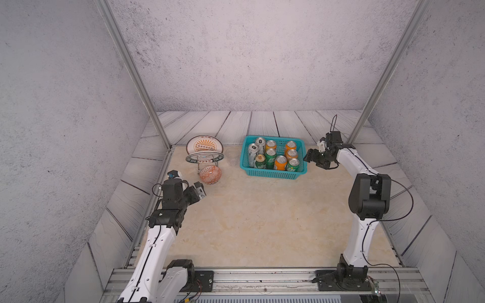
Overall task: Take out the drinks from the basket
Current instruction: Move the basket to the center of the board.
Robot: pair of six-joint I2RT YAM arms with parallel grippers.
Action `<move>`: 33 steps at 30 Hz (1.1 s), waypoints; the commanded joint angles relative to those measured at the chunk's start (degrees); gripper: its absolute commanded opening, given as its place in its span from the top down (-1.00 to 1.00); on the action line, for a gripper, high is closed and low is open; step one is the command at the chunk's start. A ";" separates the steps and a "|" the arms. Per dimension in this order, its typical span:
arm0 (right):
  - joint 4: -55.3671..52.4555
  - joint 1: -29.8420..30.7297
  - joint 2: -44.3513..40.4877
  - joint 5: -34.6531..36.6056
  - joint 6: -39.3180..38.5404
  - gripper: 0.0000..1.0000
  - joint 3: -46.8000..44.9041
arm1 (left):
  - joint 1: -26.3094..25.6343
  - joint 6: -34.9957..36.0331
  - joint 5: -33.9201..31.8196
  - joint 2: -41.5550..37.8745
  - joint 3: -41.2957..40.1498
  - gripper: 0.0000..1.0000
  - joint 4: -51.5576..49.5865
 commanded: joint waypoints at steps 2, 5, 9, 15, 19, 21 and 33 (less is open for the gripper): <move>-3.48 1.05 3.96 -0.65 -0.60 -0.60 3.32 | 0.66 0.25 0.15 0.03 -0.12 -0.97 0.17; -4.92 1.58 5.99 0.19 -1.01 -0.50 5.76 | 0.62 0.28 0.20 -0.14 -0.03 -0.97 0.10; -7.24 2.47 8.22 1.44 -2.64 -0.38 8.60 | 0.71 0.35 0.24 -0.25 -0.08 -0.97 0.04; -10.29 2.72 10.67 1.78 -4.01 -0.14 11.50 | 0.74 0.29 0.20 -0.30 0.05 -0.97 -0.08; -11.22 2.96 11.28 1.76 -4.91 0.03 12.44 | 0.66 0.37 0.06 -0.40 0.04 -0.97 -0.13; -11.78 3.19 11.62 1.41 -5.42 0.11 12.91 | 0.67 0.37 -0.09 -0.44 0.05 -0.97 -0.11; -13.13 3.70 9.25 1.48 -8.21 0.49 11.32 | 0.68 0.36 -0.15 -0.42 0.13 -0.97 -0.22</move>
